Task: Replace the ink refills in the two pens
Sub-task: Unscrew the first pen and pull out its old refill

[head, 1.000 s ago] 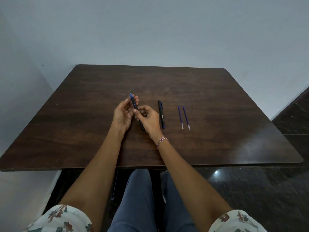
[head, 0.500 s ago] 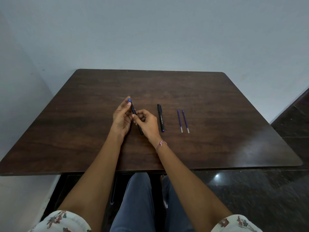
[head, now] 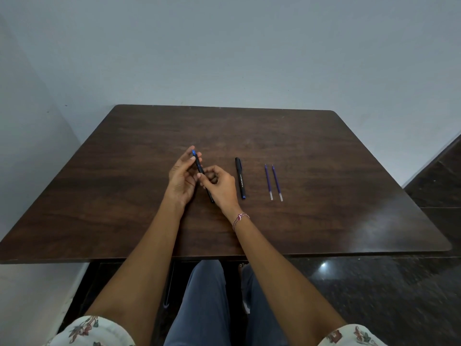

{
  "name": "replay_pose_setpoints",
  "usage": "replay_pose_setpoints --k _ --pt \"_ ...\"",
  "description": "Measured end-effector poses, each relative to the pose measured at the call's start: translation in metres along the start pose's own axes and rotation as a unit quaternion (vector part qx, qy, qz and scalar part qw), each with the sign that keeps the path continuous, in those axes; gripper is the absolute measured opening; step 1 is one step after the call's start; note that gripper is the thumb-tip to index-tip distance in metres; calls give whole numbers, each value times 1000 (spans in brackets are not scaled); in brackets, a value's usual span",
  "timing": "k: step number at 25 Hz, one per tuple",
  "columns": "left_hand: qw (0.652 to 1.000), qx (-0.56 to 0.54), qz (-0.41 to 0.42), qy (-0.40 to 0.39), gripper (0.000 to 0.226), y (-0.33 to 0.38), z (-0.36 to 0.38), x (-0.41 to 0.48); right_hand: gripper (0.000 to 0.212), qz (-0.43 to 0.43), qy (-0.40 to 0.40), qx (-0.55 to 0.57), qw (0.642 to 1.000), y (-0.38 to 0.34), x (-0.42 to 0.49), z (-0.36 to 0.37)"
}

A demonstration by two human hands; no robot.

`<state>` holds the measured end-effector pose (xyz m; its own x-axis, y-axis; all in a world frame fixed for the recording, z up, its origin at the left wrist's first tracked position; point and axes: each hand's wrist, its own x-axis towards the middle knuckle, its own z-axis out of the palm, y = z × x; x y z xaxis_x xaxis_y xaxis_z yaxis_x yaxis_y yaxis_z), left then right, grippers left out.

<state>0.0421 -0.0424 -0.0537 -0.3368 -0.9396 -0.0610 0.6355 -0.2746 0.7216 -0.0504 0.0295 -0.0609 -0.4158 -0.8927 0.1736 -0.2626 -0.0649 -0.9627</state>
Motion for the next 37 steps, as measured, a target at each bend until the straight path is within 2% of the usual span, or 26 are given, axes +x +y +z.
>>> replay_pose_setpoints --k 3,11,16,21,26,37 --pt "1000 18 5 2 27 0 0 1 14 2 1 -3 1000 -1 0 0" --pt "998 -47 -25 -34 28 -2 -6 4 17 0 -2 -13 1000 -2 -1 0" --pt "999 -34 -2 -29 21 -3 -5 3 15 -4 -2 -16 1000 0 0 0" --pt "1000 -13 2 17 21 -3 -1 4 12 -4 -6 -20 1000 3 1 1" --pt "999 -44 -2 3 15 -1 -3 3 14 -15 1 -7 1000 4 2 1" --pt "1000 13 3 16 26 -1 -2 4 8 -14 -7 4 1000 4 3 1"
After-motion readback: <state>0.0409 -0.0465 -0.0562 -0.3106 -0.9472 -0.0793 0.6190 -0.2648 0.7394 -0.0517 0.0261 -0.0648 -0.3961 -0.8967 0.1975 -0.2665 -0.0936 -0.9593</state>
